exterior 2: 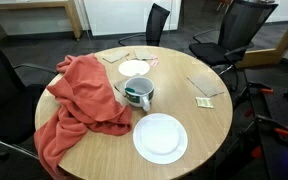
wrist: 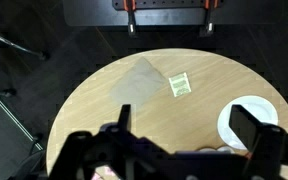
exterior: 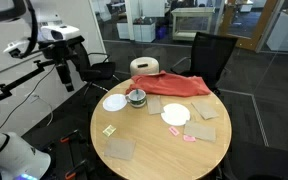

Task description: Take the green pen out of the white and green mug

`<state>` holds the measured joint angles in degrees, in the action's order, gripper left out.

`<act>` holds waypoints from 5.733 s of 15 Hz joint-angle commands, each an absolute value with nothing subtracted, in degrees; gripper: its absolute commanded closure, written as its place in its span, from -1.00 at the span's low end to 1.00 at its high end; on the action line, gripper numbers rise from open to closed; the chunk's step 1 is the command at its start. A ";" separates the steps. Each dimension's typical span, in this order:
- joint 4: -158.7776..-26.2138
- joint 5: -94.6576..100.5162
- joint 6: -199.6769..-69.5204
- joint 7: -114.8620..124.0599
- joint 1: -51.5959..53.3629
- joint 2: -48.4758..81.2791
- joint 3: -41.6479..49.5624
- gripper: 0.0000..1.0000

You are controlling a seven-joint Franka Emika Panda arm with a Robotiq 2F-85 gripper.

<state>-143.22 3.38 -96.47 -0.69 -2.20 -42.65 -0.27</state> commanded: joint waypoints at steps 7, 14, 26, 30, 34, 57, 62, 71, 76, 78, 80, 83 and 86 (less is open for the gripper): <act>-142.66 3.74 -97.56 -0.52 -1.60 -41.53 -0.02 -1.00; -141.77 -0.46 -117.09 -9.19 3.33 -29.73 1.60 -1.00; -141.17 -5.24 -128.31 -26.68 7.04 -19.88 3.00 -1.00; -141.17 -5.23 -128.31 -26.68 7.02 -20.02 3.01 -1.00; -138.98 -3.42 -129.79 -31.04 7.52 -16.07 3.09 -1.00; -112.17 -4.75 -141.04 -49.72 1.40 21.82 -6.89 -1.00; -112.68 -3.37 -141.71 -47.56 0.88 22.65 -7.41 -1.00; -114.04 0.51 -142.31 -42.61 1.83 21.68 -7.86 -0.84; -113.59 -0.14 -141.88 -43.23 1.47 22.61 -8.46 -0.41; -113.43 -0.27 -141.88 -43.49 1.36 23.17 -8.64 -0.38; -113.06 -0.38 -141.84 -43.69 1.21 24.04 -8.80 -0.41; -112.46 -0.59 -141.81 -43.81 0.91 25.60 -8.99 -0.40; -112.00 -0.93 -142.43 -44.21 0.45 27.33 -9.30 -0.25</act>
